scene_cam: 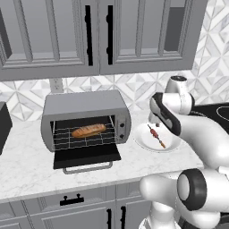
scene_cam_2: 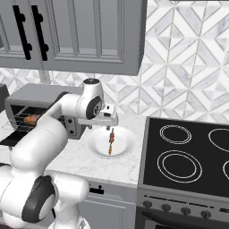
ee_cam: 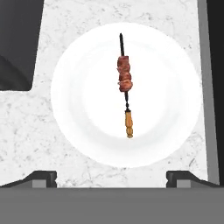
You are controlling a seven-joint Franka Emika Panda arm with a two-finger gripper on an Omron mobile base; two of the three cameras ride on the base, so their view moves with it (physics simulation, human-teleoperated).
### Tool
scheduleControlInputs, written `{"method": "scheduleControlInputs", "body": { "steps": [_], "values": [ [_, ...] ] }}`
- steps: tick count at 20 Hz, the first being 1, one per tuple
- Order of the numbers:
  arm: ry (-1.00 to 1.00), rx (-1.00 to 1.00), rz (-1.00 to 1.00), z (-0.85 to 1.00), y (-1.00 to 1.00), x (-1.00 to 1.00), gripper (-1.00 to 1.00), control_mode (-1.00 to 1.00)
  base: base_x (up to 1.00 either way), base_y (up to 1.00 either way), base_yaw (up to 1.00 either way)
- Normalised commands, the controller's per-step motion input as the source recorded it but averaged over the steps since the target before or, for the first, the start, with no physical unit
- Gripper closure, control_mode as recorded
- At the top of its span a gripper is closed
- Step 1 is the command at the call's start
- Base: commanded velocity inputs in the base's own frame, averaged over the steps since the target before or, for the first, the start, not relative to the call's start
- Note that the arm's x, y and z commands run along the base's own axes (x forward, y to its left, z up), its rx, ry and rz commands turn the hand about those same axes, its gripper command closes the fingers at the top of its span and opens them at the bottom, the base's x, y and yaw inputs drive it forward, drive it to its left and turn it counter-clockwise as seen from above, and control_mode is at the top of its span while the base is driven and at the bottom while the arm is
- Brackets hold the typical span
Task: Pick up the kebab skewer and baguette bread, and place them inside the toaster oven. Close the toaster oven door and start by setting the timer.
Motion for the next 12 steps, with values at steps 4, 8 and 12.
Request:
{"method": "scheduleControlInputs", "body": {
  "steps": [4, 8, 12],
  "values": [
    [0.02, 0.09, -0.06, -0.51, -0.07, 0.17, -1.0, -1.0, 0.0, 0.0, 0.0],
    [0.0, 0.0, 0.0, -0.56, 0.03, 0.36, -1.0, -1.0, 0.0, 0.0, 0.0],
    [0.0, 0.0, 0.01, -0.47, 0.0, 0.45, -1.0, -1.0, 0.0, 0.0, 0.0]
  ]
}}
